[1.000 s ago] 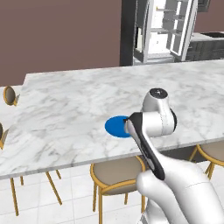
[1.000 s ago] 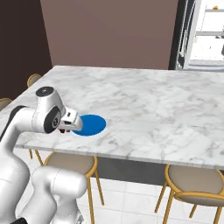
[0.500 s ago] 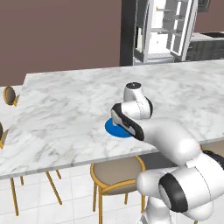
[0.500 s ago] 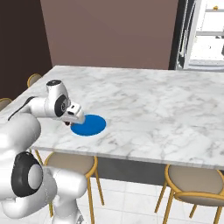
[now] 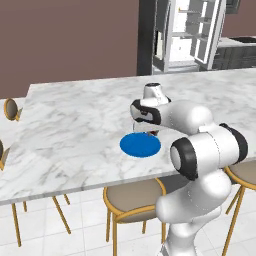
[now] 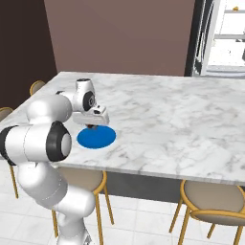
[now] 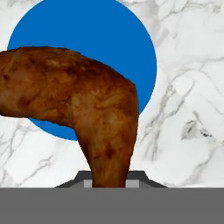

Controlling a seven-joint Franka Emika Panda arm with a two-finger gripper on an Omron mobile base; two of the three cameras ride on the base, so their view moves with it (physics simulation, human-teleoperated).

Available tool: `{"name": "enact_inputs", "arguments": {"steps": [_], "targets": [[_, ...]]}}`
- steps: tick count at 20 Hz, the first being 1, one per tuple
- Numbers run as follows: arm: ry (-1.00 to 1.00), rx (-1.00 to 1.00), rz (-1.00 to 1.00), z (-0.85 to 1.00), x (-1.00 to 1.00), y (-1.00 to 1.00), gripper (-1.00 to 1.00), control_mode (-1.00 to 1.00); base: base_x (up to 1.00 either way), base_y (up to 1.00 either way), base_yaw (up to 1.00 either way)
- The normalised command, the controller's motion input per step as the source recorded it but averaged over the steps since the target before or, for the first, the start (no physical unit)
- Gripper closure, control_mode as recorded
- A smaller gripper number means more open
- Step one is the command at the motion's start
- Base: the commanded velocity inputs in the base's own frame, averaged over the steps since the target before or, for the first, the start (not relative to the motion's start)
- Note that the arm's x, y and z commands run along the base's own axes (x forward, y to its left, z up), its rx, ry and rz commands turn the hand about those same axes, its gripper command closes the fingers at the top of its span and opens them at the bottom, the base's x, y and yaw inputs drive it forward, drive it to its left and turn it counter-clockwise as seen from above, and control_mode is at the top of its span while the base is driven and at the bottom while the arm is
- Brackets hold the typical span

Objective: Take the chicken drumstick from the fridge and place it on the digital scale on the counter by the fridge. Wait a few seconds for a reading, then move it to the plate on the dining counter.

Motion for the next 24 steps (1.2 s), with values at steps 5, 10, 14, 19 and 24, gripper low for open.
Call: {"name": "enact_inputs", "arguments": {"steps": [5,10,14,19,24], "targets": [[-0.20,0.10,0.15,-0.62,0.13,0.02,1.00,-1.00,0.00,0.00,0.00],[-0.03,0.12,0.18,-0.03,0.56,0.01,1.00,-1.00,0.00,0.00,0.00],[0.12,0.01,0.22,0.00,0.42,-0.01,1.00,-1.00,0.00,0.00,0.00],[0.01,-0.01,0.06,-0.21,0.12,0.02,1.00,-1.00,0.00,0.00,0.00],[0.00,-0.05,0.00,-0.45,0.08,0.14,1.00,-1.00,0.00,0.00,0.00]]}}
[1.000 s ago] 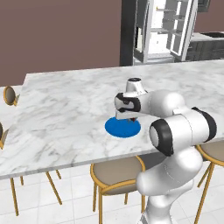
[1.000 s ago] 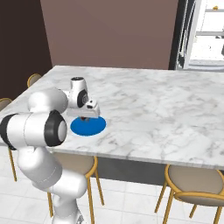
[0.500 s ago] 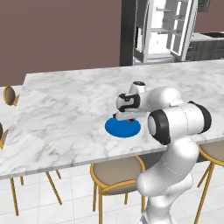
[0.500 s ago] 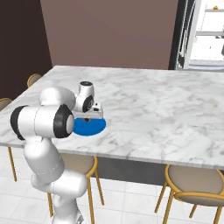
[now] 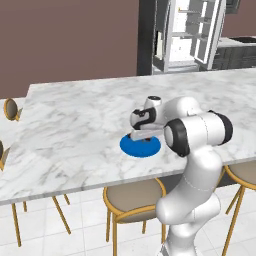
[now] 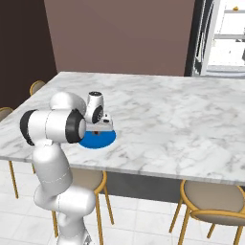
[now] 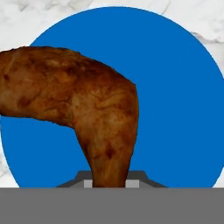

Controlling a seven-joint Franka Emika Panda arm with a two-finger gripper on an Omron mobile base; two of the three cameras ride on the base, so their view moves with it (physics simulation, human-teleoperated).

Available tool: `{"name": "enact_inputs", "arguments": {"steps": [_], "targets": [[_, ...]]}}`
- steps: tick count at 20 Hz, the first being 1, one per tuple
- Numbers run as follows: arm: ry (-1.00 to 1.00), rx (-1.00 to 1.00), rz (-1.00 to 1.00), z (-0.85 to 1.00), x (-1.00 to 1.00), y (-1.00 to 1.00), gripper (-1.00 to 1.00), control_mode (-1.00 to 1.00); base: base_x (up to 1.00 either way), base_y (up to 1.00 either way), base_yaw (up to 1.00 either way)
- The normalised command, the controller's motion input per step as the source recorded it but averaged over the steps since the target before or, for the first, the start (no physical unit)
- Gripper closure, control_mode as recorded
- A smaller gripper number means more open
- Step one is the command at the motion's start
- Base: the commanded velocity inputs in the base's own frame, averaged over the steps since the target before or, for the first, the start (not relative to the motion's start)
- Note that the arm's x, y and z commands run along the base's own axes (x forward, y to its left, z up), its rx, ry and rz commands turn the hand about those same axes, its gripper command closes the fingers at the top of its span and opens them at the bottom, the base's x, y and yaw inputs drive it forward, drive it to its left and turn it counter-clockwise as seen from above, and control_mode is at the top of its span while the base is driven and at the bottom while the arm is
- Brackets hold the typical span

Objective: Take the chicken drumstick from the fridge and place it on the digital scale on the counter by the fridge. Wait a few seconds for a reading, then move it to the plate on the dining counter.

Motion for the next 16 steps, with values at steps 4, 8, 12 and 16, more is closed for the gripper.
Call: {"name": "enact_inputs", "arguments": {"steps": [4,8,12,16], "targets": [[0.00,-0.04,0.00,-0.32,0.04,0.11,1.00,-1.00,0.00,0.00,0.00],[0.00,-0.01,0.00,-0.09,0.01,0.00,1.00,-1.00,0.00,0.00,0.00],[0.00,0.00,0.00,-0.17,0.00,0.00,1.00,-1.00,0.00,0.00,0.00],[0.00,0.00,0.00,-0.22,0.00,0.00,1.00,-1.00,0.00,0.00,0.00]]}}
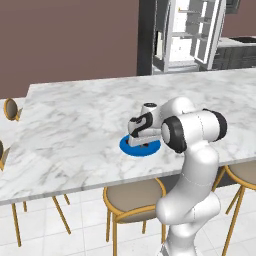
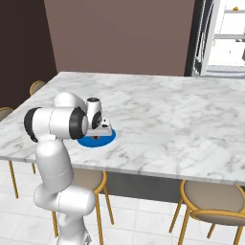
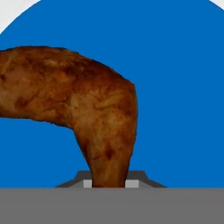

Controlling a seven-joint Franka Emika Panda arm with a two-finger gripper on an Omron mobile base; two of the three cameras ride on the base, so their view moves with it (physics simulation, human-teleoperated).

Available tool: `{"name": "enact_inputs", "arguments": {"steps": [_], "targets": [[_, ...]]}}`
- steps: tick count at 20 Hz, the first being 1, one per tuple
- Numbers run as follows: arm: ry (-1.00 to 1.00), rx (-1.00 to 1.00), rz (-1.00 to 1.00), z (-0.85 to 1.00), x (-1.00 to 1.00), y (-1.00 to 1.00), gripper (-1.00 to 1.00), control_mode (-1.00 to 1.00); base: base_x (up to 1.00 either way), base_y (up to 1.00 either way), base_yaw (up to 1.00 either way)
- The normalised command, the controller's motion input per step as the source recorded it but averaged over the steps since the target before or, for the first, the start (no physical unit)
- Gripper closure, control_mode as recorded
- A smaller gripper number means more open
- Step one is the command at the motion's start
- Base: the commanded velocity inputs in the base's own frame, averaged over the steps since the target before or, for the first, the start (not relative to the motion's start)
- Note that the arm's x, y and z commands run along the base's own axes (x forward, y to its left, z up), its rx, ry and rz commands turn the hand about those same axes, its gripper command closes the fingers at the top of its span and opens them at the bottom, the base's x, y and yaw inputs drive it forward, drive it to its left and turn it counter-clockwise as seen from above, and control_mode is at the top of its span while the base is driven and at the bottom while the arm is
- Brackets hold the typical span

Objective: Take the chicken drumstick from the fridge and place it on the digital scale on the counter by the fridge. Wait a few seconds for a reading, then move it to the plate on the dining counter.

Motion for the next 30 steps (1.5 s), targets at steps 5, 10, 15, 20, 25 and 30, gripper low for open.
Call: {"name": "enact_inputs", "arguments": {"steps": [5,10,15,20,25,30], "targets": [[0.00,0.00,0.00,0.00,0.00,0.00,1.00,-1.00,0.00,0.00,0.00],[0.01,0.00,0.00,0.00,0.00,0.00,-1.00,-1.00,0.00,0.00,0.00],[0.02,0.00,0.00,0.00,0.00,0.00,-1.00,-1.00,0.00,0.00,0.00],[0.02,0.00,0.00,0.00,0.00,0.00,-1.00,-1.00,0.00,0.00,0.00],[0.00,0.00,0.00,0.25,-0.16,-0.03,-1.00,-1.00,0.00,0.00,0.00],[0.00,0.01,-0.01,0.69,-0.61,-0.16,-1.00,-1.00,0.00,0.00,0.00]]}}
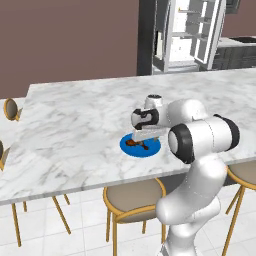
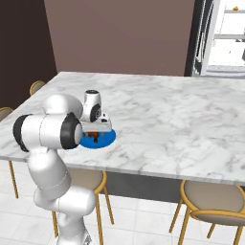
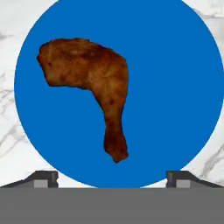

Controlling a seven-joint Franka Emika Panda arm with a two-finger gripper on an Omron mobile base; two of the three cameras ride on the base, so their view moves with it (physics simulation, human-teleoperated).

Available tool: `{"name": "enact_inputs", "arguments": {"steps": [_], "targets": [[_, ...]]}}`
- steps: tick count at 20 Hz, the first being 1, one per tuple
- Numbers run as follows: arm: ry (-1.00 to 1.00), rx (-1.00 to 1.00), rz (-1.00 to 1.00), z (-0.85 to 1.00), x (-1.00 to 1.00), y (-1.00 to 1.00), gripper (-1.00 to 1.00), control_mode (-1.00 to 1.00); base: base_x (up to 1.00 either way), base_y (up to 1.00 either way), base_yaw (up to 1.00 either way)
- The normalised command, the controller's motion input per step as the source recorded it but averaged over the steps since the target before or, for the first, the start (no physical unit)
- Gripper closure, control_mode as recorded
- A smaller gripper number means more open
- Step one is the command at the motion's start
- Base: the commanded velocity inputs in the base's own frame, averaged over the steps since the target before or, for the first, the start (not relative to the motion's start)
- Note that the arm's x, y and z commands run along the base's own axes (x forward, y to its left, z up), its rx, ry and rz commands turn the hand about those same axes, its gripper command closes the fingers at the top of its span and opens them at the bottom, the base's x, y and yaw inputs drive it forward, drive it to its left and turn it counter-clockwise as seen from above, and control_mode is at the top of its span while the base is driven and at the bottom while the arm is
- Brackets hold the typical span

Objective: Take the chicken drumstick from the fridge and place it on the digital scale on the counter by the fridge. Wait a few seconds for a reading, then move it to the plate on the dining counter.

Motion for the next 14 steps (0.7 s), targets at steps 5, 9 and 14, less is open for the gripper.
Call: {"name": "enact_inputs", "arguments": {"steps": [5,9,14], "targets": [[0.00,0.05,-0.04,0.71,-0.89,-0.37,-1.00,-1.00,0.00,0.00,0.00],[0.00,0.05,-0.03,0.42,-0.98,-0.45,-1.00,-1.00,0.00,0.00,0.00],[0.00,0.02,-0.01,0.32,-1.00,-0.36,-1.00,-1.00,0.00,0.00,0.00]]}}
